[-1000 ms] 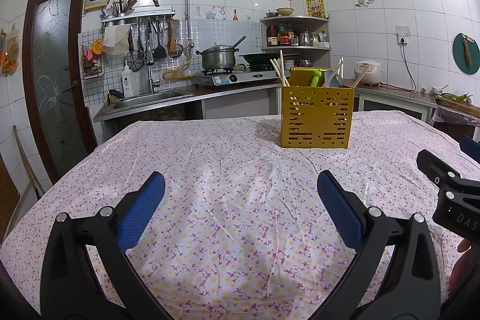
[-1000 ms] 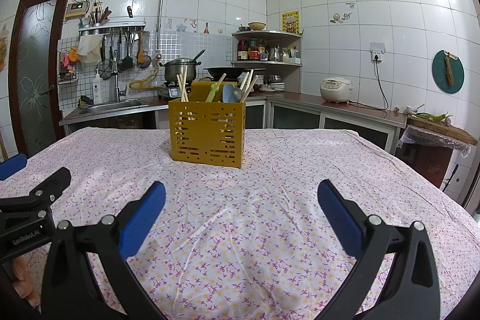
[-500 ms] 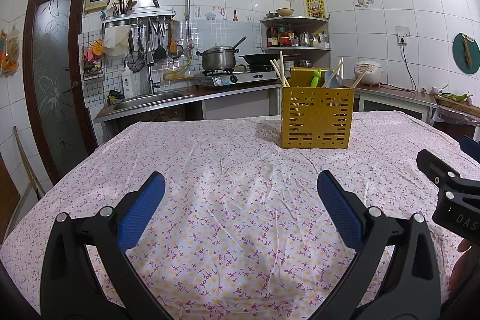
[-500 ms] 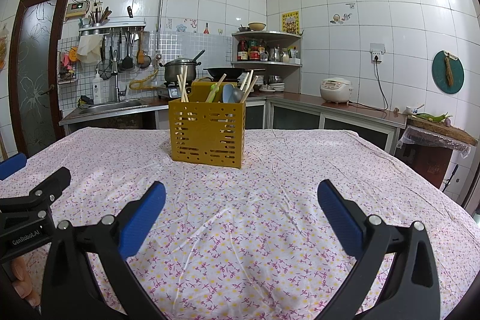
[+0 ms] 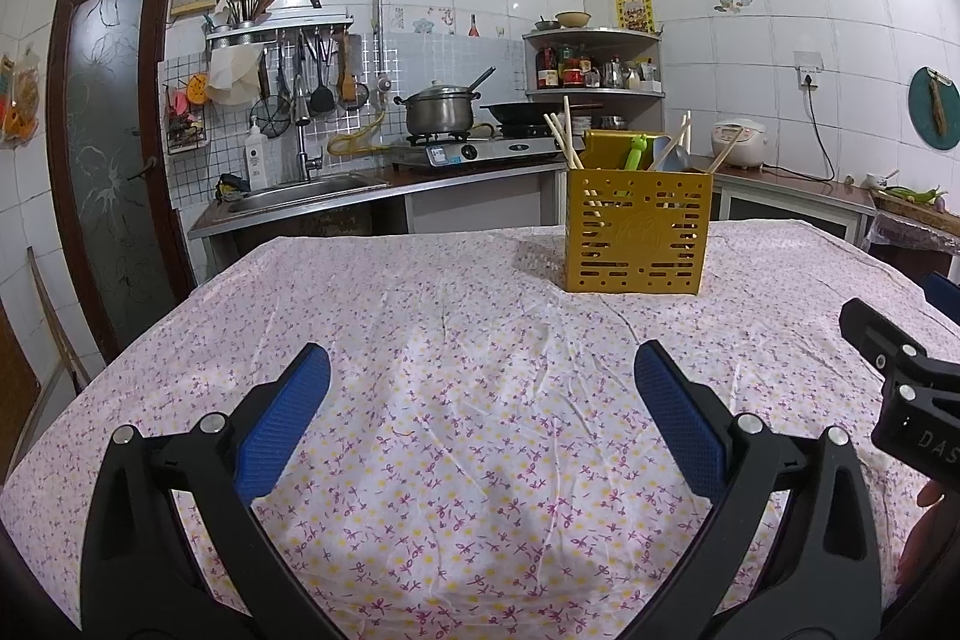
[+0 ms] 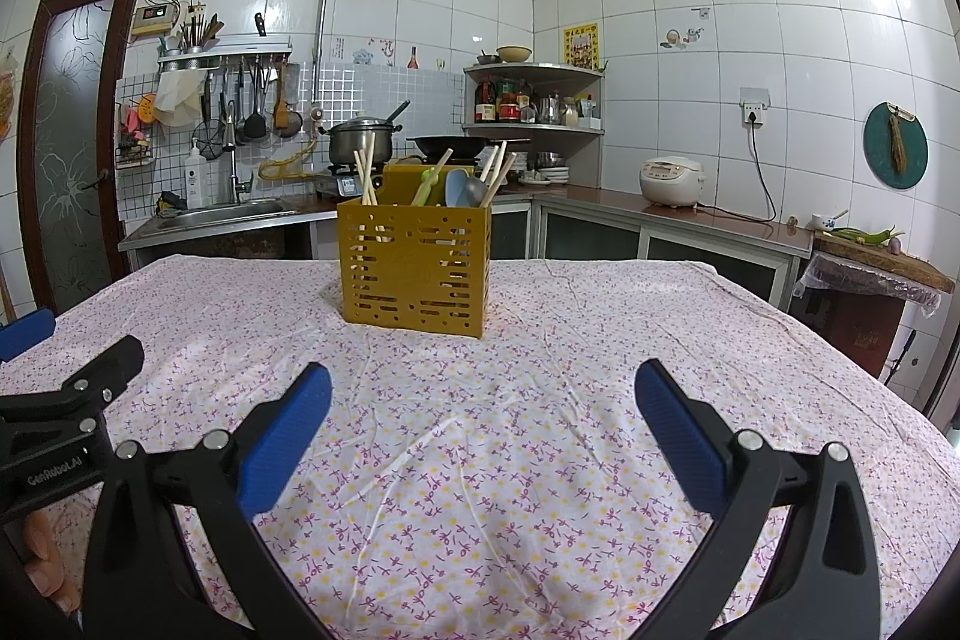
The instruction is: Organize utensils
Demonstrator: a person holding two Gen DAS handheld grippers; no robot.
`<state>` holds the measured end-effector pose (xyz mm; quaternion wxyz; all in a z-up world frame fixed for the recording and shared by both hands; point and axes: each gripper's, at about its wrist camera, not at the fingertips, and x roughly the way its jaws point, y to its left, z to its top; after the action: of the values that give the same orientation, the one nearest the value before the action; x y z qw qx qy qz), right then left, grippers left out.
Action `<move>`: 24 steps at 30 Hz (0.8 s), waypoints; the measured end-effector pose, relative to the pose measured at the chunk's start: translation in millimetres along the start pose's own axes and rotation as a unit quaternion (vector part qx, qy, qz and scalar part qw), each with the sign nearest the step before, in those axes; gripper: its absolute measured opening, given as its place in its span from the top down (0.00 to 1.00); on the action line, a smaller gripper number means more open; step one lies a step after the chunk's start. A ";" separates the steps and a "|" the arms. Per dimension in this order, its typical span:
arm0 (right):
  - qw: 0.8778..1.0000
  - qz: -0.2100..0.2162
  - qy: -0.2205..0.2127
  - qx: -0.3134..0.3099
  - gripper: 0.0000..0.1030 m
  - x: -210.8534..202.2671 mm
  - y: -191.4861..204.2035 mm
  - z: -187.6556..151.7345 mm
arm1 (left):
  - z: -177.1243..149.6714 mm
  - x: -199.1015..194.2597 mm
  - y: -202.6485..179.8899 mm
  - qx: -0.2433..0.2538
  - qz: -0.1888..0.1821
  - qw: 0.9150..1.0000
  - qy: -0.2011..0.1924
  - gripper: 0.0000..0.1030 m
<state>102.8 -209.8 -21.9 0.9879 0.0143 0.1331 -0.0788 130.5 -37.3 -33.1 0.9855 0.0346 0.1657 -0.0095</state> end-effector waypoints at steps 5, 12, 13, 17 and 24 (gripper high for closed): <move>1.000 -0.001 -0.001 0.000 0.04 -0.3 0.2 0.0 | 2.1 0.1 -0.6 0.002 0.001 1.000 -0.002 0.05; 1.000 -0.002 -0.001 -0.001 0.04 0.0 -0.4 1.3 | 1.8 0.5 -0.8 0.002 0.002 1.000 -0.004 0.05; 1.000 -0.002 -0.001 -0.001 0.04 0.1 -0.6 1.3 | 1.9 0.6 -0.6 0.003 0.001 1.000 -0.004 0.05; 1.000 -0.003 -0.001 -0.001 0.04 0.5 -0.9 1.7 | 1.8 0.8 -0.6 0.003 0.002 1.000 -0.004 0.05; 1.000 -0.003 -0.001 -0.001 0.04 1.3 -2.6 1.9 | 3.2 0.2 -1.3 0.004 0.004 1.000 -0.008 0.05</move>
<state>104.1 -212.6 -20.4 0.9878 0.0128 0.1325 -0.0812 131.6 -38.9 -30.2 0.9867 0.0387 0.1576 -0.0060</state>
